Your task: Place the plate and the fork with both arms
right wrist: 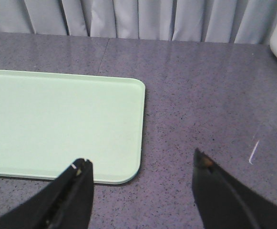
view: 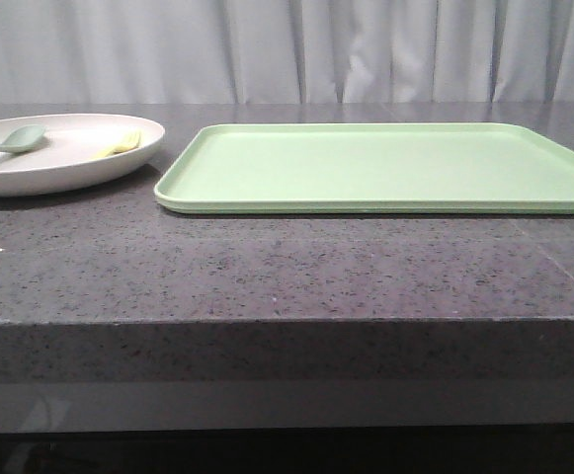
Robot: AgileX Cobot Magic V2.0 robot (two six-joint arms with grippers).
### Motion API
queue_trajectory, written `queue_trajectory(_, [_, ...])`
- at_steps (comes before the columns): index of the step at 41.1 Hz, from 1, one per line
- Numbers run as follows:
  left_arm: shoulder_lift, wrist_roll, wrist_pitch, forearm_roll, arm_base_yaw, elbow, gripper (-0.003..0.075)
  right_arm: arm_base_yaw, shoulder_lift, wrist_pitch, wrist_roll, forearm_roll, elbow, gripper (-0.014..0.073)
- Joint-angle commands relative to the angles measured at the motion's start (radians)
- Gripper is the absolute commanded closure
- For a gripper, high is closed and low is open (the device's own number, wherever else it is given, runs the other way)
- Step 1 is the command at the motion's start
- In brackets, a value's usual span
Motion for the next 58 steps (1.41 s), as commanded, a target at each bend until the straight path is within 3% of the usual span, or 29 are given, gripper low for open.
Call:
queue_trajectory(1, [0.097,0.002,-0.044,-0.025,0.022,-0.114,0.0134,0.002,0.013,-0.083,-0.002,0.000,-0.034,0.0117])
queue_trajectory(6, [0.224,0.118,-0.035,-0.169,0.107,-0.205,0.0134,0.002,0.013,-0.083,-0.002,0.000,-0.034,0.0117])
queue_trajectory(11, [0.322,0.326,-0.029,-0.463,0.213,-0.257,0.0142,0.002,0.013,-0.083,-0.002,0.000,-0.034,0.0117])
queue_trajectory(19, [0.447,0.492,-0.015,-0.763,0.340,-0.306,0.0239,0.002,0.013,-0.083,-0.002,0.000,-0.034,0.0117])
queue_trajectory(42, [0.761,0.529,0.022,-0.849,0.368,-0.475,0.0273,0.002,0.013,-0.083,-0.002,0.000,-0.034,0.0117])
queue_trajectory(58, [0.860,0.577,0.010,-0.959,0.368,-0.485,0.0299,0.002,0.013,-0.083,-0.002,0.000,-0.034,0.0117])
